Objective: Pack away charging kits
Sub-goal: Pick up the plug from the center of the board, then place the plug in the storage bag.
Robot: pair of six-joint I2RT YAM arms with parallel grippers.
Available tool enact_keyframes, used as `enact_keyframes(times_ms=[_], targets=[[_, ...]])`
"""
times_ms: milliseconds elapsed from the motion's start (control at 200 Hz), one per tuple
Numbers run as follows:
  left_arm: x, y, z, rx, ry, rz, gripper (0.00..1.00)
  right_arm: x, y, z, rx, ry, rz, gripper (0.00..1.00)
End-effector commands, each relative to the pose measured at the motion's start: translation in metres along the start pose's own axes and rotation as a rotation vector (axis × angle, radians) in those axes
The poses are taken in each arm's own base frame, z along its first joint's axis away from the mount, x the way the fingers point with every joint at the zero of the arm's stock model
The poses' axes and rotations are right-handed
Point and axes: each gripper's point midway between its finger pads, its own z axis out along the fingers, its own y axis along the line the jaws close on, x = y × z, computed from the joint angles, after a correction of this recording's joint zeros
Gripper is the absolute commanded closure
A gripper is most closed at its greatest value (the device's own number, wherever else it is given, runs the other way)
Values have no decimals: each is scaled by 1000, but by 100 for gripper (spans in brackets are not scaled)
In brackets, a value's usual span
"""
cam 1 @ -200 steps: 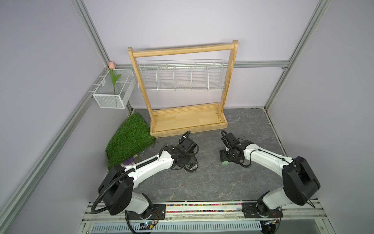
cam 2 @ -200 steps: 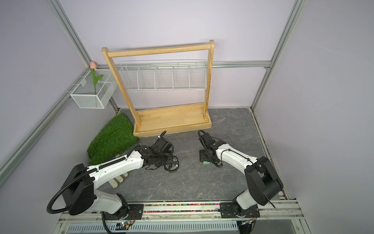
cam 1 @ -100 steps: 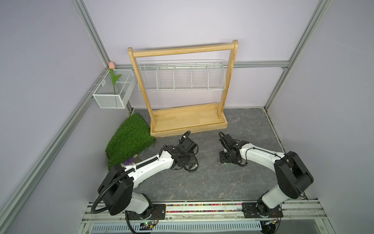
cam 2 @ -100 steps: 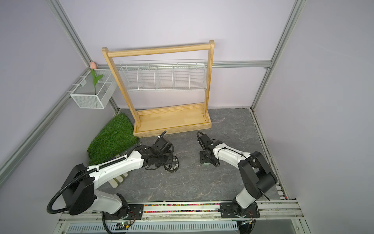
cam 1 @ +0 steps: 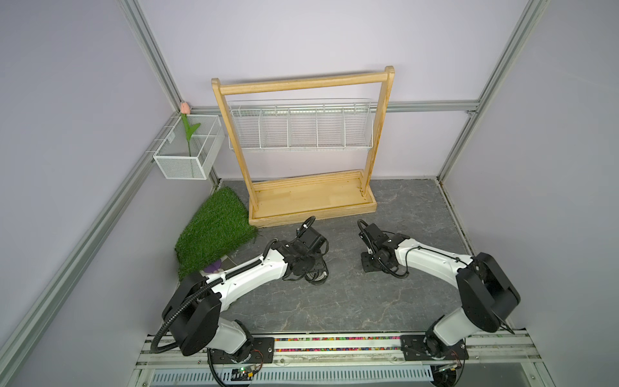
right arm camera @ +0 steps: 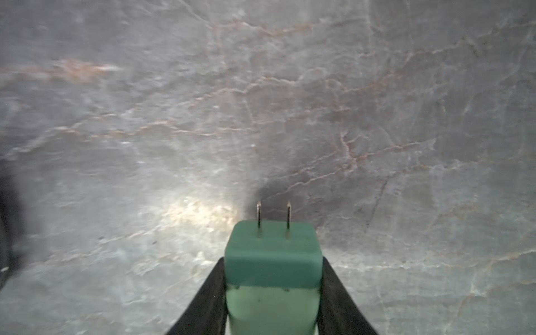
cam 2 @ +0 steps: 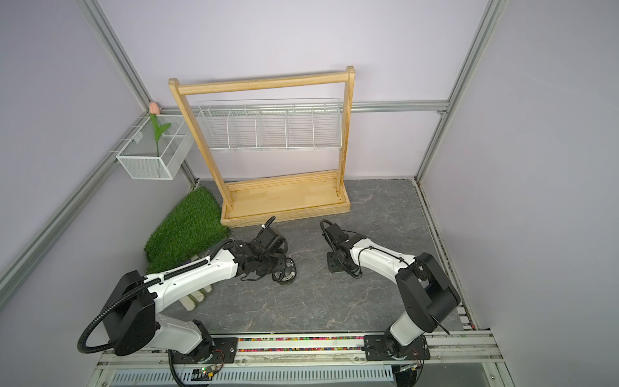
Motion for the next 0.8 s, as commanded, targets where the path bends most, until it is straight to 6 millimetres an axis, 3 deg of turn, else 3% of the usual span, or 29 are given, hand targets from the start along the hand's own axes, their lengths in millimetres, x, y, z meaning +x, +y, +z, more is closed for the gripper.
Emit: enact_keyframes(times_ms=[0,180,315,540,795], targets=[[-6,-5,-1,13,-10,-5,100,-8,42,-27,-130,-36,7,66],[-5,-6,0,23,-9,-11,100,-7,115,-37,-354,-12,6,67],[-4,-3,-1,19,-12,-16,100,-8,148,-34,-429,7,-3,67],[-4,-4,-3,56,-33,-37,100,-7,176,-16,-492,49,-13,68],[-3,2,-2,83,-31,-65,100,-8,189,-1,-526,68,-11,70]])
